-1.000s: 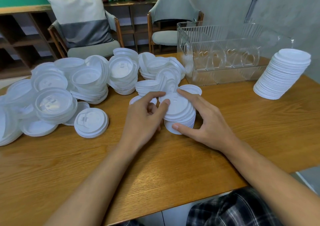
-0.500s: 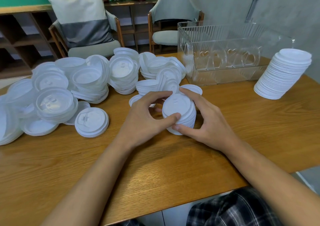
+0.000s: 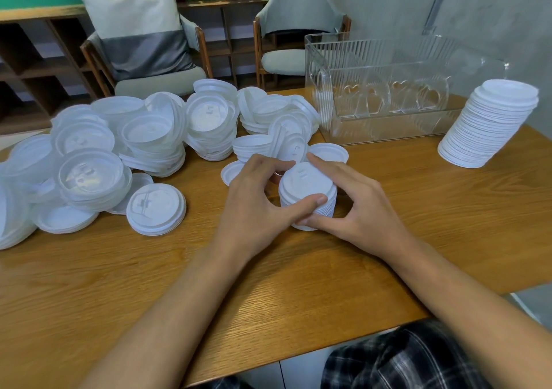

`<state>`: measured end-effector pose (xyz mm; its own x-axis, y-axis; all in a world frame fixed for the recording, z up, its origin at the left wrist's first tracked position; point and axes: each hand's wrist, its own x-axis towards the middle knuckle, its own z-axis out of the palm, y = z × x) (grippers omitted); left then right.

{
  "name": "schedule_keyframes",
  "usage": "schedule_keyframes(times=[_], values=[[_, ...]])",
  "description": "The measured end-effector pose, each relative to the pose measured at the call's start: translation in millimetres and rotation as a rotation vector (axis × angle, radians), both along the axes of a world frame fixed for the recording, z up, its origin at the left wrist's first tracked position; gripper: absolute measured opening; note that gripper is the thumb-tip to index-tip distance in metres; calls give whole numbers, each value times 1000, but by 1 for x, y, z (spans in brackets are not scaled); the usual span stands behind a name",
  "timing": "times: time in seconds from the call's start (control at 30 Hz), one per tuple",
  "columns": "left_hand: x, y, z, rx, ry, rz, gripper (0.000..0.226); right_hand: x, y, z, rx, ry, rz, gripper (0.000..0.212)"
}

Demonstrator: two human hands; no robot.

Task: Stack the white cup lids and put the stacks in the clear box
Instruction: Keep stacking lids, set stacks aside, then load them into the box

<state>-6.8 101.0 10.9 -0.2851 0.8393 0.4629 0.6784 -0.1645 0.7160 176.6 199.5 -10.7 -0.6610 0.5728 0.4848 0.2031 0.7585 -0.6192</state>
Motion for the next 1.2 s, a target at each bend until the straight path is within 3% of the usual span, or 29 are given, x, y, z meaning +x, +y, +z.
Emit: schedule_keyframes(times=[0.2, 0.37, 0.47, 0.6, 0.73, 0.9, 1.2], values=[[-6, 0, -2, -52, 67, -23, 68, 0, -1, 1, -22, 12, -7, 94], [-29, -2, -2, 46, 111, 167, 36, -1, -2, 2, -34, 9, -29, 93], [-43, 1, -5, -64, 236, 274, 21, 0, -3, 1, -26, 4, -35, 91], [-43, -1, -5, -222, 401, 242, 20, 1, -2, 1, -27, 2, -40, 91], [-43, -3, -1, -200, 398, 237, 4, 1, -3, 2, -33, -5, -38, 90], [-37, -4, 6, -37, 144, 219, 5, 1, -3, 3, -30, 3, -50, 89], [-36, -5, 22, 35, -608, 98, 11, 1, -1, 3, -35, 12, -61, 87]])
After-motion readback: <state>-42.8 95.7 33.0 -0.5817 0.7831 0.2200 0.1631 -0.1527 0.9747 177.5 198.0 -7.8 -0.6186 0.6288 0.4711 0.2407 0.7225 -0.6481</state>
